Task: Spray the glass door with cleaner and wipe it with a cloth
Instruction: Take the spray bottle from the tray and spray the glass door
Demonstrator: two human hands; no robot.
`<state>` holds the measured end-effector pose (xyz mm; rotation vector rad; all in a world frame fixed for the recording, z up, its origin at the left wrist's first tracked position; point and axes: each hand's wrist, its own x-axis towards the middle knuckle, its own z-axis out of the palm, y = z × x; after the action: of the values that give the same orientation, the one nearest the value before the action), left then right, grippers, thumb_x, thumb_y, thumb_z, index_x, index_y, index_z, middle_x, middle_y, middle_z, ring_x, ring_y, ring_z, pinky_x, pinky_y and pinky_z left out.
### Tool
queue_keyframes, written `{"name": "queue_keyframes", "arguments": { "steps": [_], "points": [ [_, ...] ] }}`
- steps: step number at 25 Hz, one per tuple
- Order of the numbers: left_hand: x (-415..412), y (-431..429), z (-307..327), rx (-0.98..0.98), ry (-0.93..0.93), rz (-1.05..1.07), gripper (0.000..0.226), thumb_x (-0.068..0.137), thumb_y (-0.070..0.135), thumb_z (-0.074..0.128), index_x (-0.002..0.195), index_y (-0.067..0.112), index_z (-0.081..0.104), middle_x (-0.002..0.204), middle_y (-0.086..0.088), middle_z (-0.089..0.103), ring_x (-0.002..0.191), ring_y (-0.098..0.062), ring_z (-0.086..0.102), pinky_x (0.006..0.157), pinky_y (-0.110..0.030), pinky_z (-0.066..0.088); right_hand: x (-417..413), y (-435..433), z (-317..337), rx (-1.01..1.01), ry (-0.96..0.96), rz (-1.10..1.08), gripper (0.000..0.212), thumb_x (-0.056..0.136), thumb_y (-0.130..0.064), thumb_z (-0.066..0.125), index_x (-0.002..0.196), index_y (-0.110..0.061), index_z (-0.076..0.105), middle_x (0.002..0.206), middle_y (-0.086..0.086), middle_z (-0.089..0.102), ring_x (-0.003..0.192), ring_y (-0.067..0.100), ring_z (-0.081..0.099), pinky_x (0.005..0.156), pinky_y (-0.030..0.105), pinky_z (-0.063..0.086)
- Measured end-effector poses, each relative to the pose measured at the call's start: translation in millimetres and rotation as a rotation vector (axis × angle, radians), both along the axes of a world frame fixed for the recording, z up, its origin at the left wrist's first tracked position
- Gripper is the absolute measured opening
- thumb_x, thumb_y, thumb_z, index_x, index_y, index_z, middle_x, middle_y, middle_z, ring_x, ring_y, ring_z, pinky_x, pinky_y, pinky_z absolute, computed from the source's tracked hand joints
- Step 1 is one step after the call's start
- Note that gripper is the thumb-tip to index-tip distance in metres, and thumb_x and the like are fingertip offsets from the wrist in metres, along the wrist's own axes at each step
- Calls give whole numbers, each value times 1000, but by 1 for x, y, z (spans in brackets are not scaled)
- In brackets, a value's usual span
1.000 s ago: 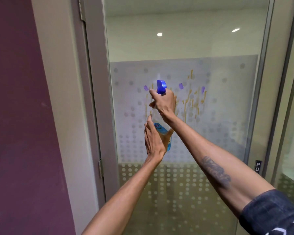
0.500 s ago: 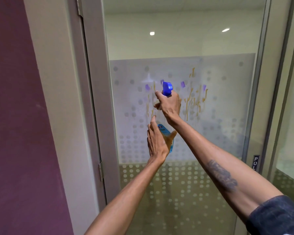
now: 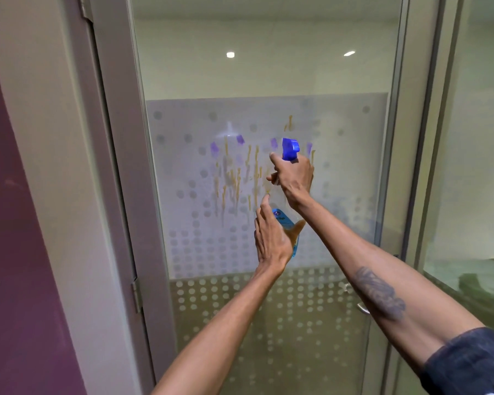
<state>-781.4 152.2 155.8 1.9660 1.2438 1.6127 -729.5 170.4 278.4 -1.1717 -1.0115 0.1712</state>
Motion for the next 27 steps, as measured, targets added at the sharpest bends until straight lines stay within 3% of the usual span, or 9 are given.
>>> {"name": "queue_keyframes", "arguments": {
  "steps": [5,8,11,13,16,21,27],
  "points": [
    [33,-14,1,-2,-44,36,104,75,44,84,157,21,24,146,-5,47,134,-27,47,104,-39,42,34,-14,0,19,15,119,40,88,-33,72,87,6,64,69,12,69,54,17,75,69,42,62],
    [57,-25,3,-9,-59,48,103,75,45,84,156,21,25,145,-5,47,133,-27,49,104,-41,44,57,-27,-2,16,-4,168,39,88,-37,72,91,0,61,66,0,63,62,20,78,78,51,62],
    [82,-35,1,-8,-64,34,103,74,44,84,155,21,26,144,-4,46,132,-27,48,104,-40,43,83,-40,-5,0,-40,122,30,90,-40,67,87,-12,56,71,0,63,76,29,76,85,55,58],
    [102,-41,-2,1,-65,18,102,74,40,84,156,20,26,144,-5,45,132,-27,47,105,-39,41,104,-50,-11,-19,-89,58,28,91,-41,63,89,-15,56,80,6,68,81,34,72,80,48,56],
    [135,-49,-6,-1,-84,-12,98,74,32,81,155,17,27,142,-7,47,130,-29,48,105,-39,41,139,-67,-24,-64,-211,-56,26,91,-43,60,91,-17,59,82,1,68,76,28,63,67,34,42],
    [203,-65,-19,-45,-78,-78,101,72,34,83,154,21,25,142,-6,46,129,-30,50,103,-45,45,211,-95,-41,-169,-293,-176,27,90,-46,58,85,-20,58,81,0,65,73,27,58,57,31,34],
    [295,-94,-41,-113,-1,-258,107,74,51,81,156,23,19,150,-6,44,132,-30,50,109,-46,46,310,-133,-62,-244,-236,-261,27,89,-50,59,88,-24,59,79,-7,63,75,22,61,60,32,36]
  ]
}}
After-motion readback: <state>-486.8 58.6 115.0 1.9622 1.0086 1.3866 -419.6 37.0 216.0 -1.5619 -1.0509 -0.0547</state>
